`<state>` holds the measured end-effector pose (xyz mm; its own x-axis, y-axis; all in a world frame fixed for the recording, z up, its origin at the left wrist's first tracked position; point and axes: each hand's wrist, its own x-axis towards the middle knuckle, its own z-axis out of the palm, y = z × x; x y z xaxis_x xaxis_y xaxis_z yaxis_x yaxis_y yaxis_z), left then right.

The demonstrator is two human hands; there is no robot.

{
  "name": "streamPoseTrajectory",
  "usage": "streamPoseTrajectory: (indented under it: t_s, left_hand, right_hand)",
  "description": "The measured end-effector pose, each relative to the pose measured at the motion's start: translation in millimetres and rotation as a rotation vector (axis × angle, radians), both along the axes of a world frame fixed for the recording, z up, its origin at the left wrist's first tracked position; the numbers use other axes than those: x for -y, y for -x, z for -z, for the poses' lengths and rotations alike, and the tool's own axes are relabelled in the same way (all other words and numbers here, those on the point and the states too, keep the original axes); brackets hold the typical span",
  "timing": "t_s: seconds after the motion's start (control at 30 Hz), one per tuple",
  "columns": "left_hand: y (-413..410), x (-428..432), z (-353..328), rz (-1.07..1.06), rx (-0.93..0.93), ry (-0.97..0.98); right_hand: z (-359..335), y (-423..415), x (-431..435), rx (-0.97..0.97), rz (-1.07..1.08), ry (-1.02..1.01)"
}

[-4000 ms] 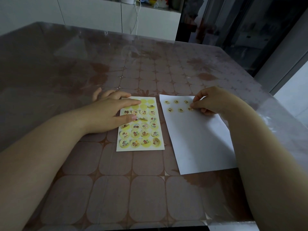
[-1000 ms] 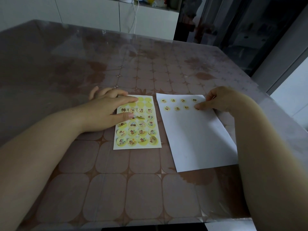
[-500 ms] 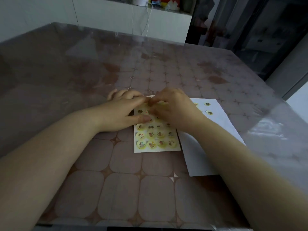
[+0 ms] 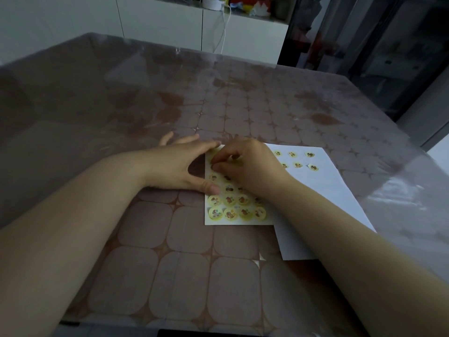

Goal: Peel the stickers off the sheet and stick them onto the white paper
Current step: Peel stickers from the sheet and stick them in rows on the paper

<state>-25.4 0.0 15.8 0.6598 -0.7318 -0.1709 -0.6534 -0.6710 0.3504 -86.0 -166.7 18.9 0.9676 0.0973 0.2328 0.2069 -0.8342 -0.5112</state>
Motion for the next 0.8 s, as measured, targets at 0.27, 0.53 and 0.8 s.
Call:
streamPoseTrajectory:
  t_s: [0.27, 0.53, 0.8]
  left_hand:
    - [5.5, 2.6, -9.4, -0.010, -0.043, -0.023]
    - [4.8, 2.7, -6.4, -0.018, 0.036, 0.003]
    - [-2.5, 0.1, 1.0, 0.029, 0.083, 0.098]
  right_hand:
    - [-0.9, 0.3, 2.5, -0.005, 0.024, -0.047]
    - [-50.8, 18.5, 61.6, -0.157, 0.191, -0.142]
    - [-42.4, 22.9, 73.2, -0.462, 0.234, -0.008]
